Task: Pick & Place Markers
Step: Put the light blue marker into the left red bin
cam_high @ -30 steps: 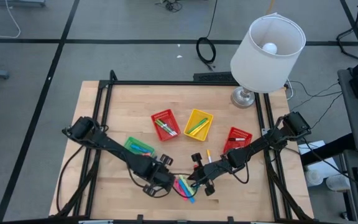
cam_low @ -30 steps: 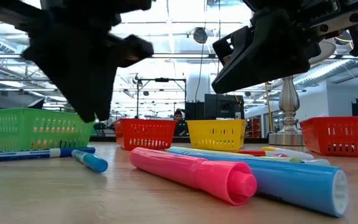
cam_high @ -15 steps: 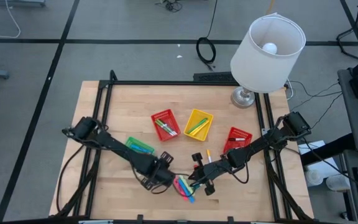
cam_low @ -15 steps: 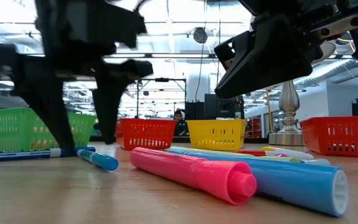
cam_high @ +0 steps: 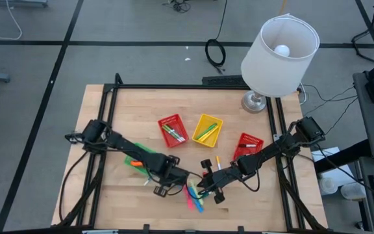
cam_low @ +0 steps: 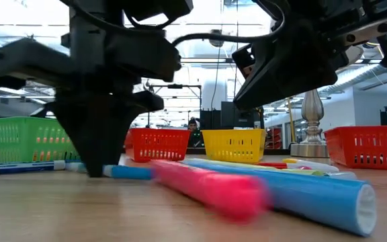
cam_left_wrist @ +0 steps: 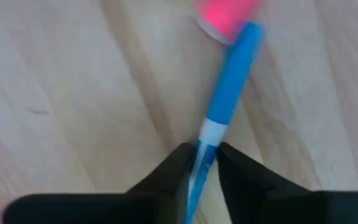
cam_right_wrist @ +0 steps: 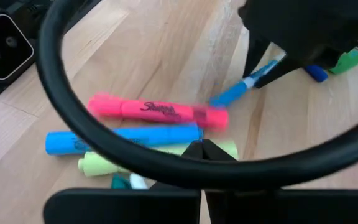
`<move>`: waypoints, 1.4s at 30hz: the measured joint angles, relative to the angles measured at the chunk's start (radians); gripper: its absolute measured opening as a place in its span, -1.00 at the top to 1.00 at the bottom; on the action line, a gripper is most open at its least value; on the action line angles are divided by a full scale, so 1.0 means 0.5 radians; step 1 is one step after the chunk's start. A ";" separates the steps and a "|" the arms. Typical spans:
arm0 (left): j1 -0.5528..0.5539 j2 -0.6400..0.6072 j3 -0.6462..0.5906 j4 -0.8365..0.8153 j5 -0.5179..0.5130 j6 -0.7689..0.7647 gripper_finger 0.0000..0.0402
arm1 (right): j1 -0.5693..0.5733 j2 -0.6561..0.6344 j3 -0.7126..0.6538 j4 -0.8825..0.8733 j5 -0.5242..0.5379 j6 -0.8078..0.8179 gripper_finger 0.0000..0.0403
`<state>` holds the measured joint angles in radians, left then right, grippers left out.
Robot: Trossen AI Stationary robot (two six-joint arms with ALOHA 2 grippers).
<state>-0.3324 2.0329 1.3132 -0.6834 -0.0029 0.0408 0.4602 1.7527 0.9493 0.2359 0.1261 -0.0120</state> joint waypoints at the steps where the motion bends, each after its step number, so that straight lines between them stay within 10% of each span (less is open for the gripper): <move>1: 0.013 0.001 -0.001 0.007 -0.001 -0.040 0.63 | -0.001 0.000 0.000 -0.001 0.001 0.000 1.00; 26: 0.198 0.007 -0.006 0.180 -0.145 -0.491 0.82 | 0.001 0.000 -0.001 -0.004 0.000 0.018 1.00; 42: 0.204 -0.065 -0.004 0.192 -0.317 -0.433 0.25 | 0.006 0.000 -0.002 -0.003 0.001 0.016 1.00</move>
<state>-0.2302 2.0002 1.3110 -0.5872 -0.1616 -0.1757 0.4633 1.7527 0.9485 0.2344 0.1265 -0.0040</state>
